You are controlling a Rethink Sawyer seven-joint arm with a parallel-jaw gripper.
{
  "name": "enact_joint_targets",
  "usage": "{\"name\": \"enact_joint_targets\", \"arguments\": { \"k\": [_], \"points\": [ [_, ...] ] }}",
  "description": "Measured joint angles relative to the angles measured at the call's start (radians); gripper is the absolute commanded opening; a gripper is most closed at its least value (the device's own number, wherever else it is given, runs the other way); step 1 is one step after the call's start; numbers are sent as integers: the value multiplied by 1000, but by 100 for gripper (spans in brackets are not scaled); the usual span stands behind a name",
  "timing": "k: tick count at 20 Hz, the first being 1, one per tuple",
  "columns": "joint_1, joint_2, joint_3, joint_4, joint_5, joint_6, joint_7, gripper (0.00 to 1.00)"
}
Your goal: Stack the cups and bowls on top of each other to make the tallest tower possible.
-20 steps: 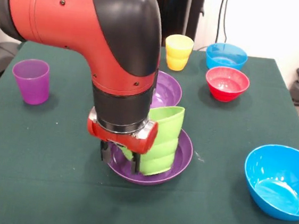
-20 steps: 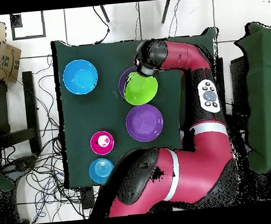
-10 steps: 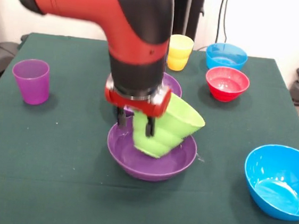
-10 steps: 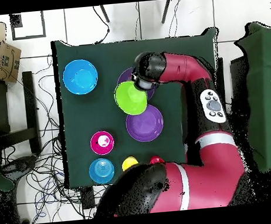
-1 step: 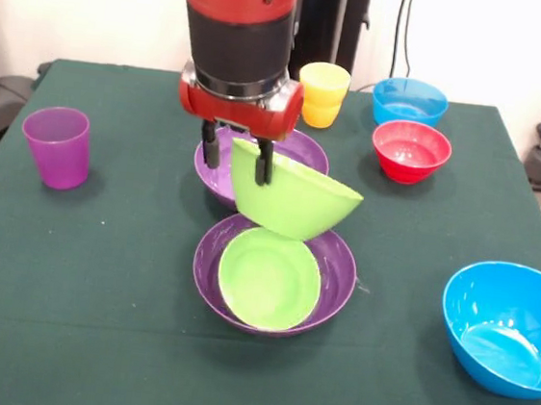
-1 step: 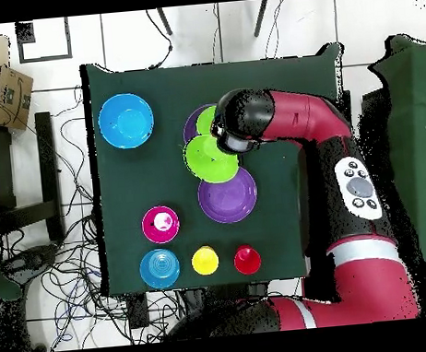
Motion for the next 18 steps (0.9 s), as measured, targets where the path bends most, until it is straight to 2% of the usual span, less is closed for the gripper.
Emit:
{"name": "enact_joint_targets", "arguments": {
  "k": [18],
  "points": [
    [0,-11,11,5,0,6,0,100]
  ]
}}
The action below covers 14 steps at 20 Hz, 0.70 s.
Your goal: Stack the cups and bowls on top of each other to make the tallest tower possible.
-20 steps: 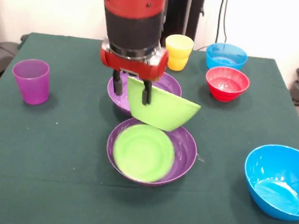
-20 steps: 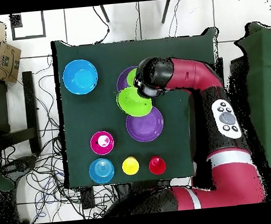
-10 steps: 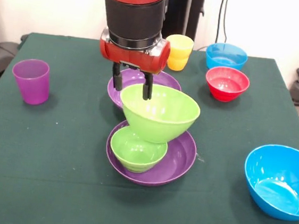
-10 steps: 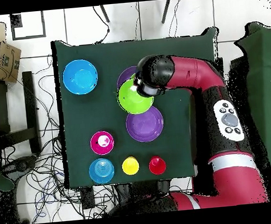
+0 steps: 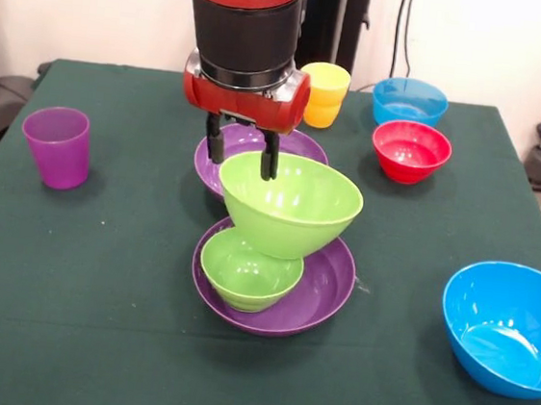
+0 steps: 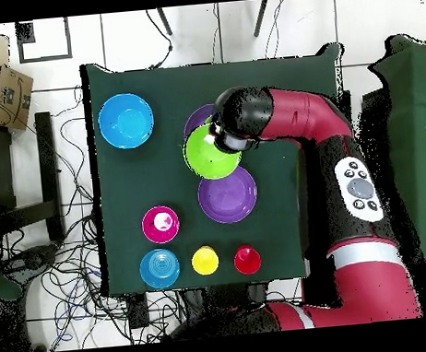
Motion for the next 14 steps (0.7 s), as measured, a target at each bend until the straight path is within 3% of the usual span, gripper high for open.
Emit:
{"name": "enact_joint_targets", "arguments": {
  "k": [14],
  "points": [
    [12,13,1,-26,0,89,0,100]
  ]
}}
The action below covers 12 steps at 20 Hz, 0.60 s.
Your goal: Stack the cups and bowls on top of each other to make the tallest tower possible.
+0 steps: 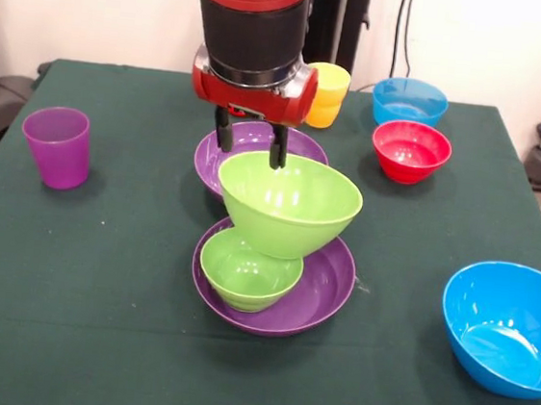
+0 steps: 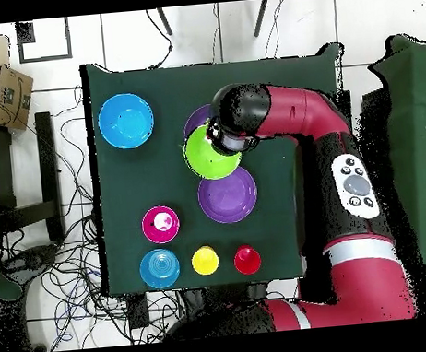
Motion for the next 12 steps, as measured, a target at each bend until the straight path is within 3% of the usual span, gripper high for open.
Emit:
{"name": "enact_joint_targets", "arguments": {
  "k": [6,12],
  "points": [
    [10,34,0,-20,0,-26,0,100],
    [14,99,0,-23,-31,-153,0,100]
  ]
}}
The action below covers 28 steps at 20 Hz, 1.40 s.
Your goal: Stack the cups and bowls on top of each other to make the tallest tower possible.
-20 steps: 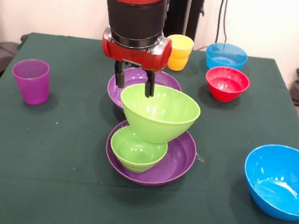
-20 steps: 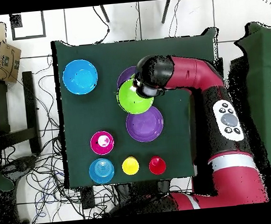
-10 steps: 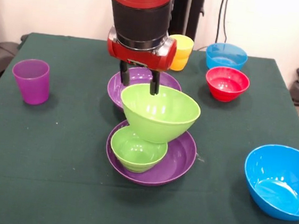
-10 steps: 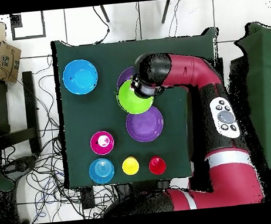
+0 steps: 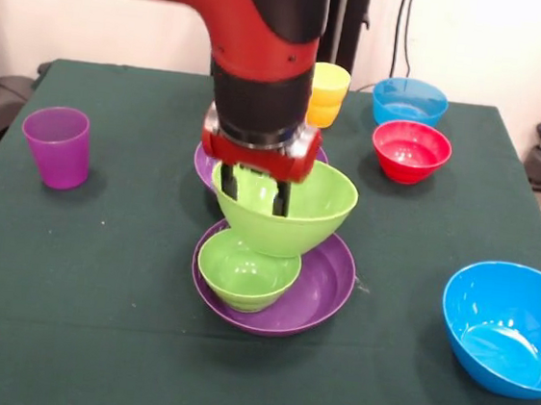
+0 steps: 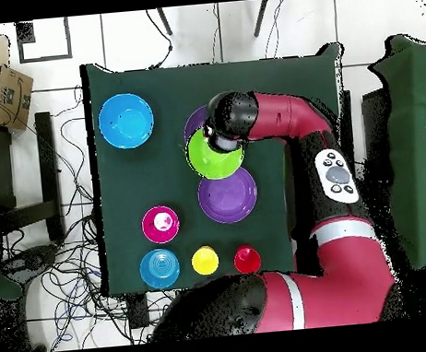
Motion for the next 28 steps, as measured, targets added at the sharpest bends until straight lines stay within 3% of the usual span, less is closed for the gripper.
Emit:
{"name": "enact_joint_targets", "arguments": {
  "k": [4,8,22,28],
  "points": [
    [2,54,0,-1,-24,-86,0,100],
    [5,86,0,-1,-36,-109,0,100],
    [8,79,-1,-1,-39,-109,0,100],
    [8,40,-1,-1,-39,-84,0,100]
  ]
}}
